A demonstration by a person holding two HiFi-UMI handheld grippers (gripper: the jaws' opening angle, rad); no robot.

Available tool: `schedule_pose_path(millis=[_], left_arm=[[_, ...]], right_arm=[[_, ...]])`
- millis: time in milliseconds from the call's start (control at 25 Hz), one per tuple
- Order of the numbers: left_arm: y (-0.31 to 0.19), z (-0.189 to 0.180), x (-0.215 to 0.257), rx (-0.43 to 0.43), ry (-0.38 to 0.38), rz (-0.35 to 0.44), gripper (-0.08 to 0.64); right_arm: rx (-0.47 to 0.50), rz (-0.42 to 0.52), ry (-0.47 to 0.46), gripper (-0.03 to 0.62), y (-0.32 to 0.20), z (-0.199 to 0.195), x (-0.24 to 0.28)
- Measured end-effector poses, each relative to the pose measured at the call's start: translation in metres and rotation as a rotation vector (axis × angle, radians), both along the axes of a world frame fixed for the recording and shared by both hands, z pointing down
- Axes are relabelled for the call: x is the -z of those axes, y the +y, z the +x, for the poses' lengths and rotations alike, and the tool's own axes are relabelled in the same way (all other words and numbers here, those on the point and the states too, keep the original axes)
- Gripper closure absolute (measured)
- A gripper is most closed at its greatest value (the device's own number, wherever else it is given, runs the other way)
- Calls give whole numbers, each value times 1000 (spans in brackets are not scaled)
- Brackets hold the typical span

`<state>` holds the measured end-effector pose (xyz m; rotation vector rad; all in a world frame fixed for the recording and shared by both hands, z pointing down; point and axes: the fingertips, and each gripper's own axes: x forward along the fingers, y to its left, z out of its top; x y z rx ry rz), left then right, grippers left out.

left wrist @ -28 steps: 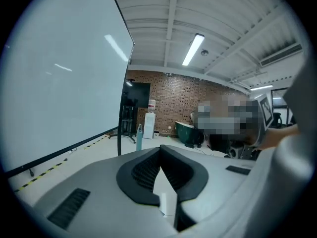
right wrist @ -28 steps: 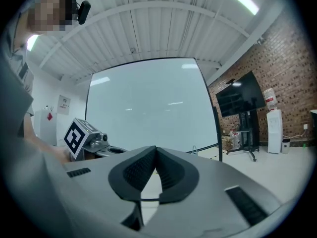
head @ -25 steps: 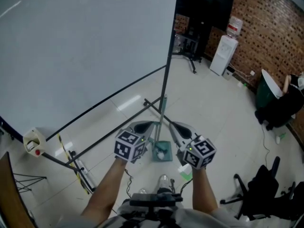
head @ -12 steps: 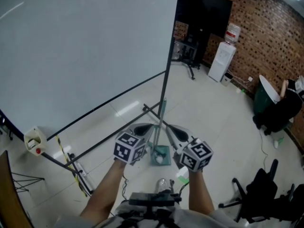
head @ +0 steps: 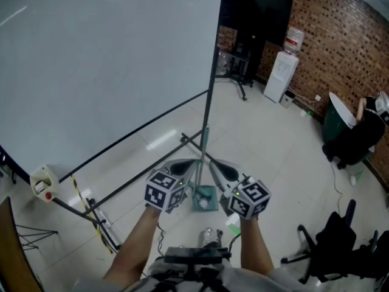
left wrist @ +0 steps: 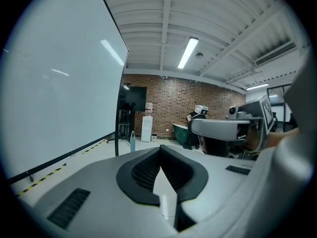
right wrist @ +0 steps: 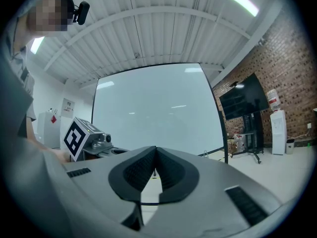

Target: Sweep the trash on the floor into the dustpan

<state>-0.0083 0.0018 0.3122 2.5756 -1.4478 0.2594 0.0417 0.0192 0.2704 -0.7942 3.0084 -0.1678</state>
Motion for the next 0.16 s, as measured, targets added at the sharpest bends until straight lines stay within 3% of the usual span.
schedule_pose_path(millis=[160], left_arm=[[3, -5, -2, -9, 11, 3, 560]], right_arm=[[-7, -1, 2, 592, 2, -7, -3]])
